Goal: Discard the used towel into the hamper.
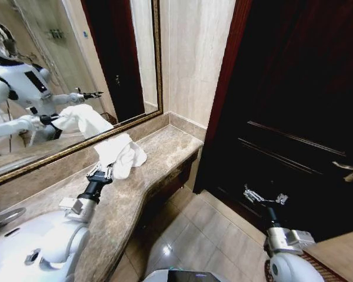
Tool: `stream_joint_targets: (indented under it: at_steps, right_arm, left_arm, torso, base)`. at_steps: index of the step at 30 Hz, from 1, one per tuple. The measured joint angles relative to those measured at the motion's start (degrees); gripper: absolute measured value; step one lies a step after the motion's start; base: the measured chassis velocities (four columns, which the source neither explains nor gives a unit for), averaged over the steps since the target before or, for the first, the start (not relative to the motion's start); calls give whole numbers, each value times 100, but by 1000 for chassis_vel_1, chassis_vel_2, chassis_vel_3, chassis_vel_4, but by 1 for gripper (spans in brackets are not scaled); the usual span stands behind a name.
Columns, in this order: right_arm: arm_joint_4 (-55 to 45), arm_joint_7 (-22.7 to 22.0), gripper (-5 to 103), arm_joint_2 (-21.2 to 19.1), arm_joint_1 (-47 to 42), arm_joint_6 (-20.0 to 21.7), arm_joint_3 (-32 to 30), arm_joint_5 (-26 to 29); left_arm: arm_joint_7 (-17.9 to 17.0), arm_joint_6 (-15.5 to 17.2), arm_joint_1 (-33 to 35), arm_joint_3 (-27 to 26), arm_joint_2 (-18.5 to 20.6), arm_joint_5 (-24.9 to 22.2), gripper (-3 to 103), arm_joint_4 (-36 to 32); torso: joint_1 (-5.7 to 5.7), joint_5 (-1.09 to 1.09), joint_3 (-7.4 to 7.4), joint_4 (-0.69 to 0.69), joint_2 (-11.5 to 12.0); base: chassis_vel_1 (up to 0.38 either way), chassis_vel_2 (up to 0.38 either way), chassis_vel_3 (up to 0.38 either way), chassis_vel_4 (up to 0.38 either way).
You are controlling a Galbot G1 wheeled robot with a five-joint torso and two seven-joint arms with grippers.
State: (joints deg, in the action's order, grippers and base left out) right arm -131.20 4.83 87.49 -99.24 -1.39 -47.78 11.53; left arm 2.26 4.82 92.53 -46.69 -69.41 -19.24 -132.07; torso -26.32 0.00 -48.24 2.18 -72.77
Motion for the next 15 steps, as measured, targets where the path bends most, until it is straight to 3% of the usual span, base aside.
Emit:
stream_joint_targets:
  at_steps: [15]
  right_arm:
    - [-136, -49, 100, -11, -26, -6, 55, -82]
  left_arm:
    - [7, -227, 198, -14, -107, 56, 12, -64]
  torso:
    - [-1, 0, -1, 1, 1]
  base:
    - [79, -78, -73, 78]
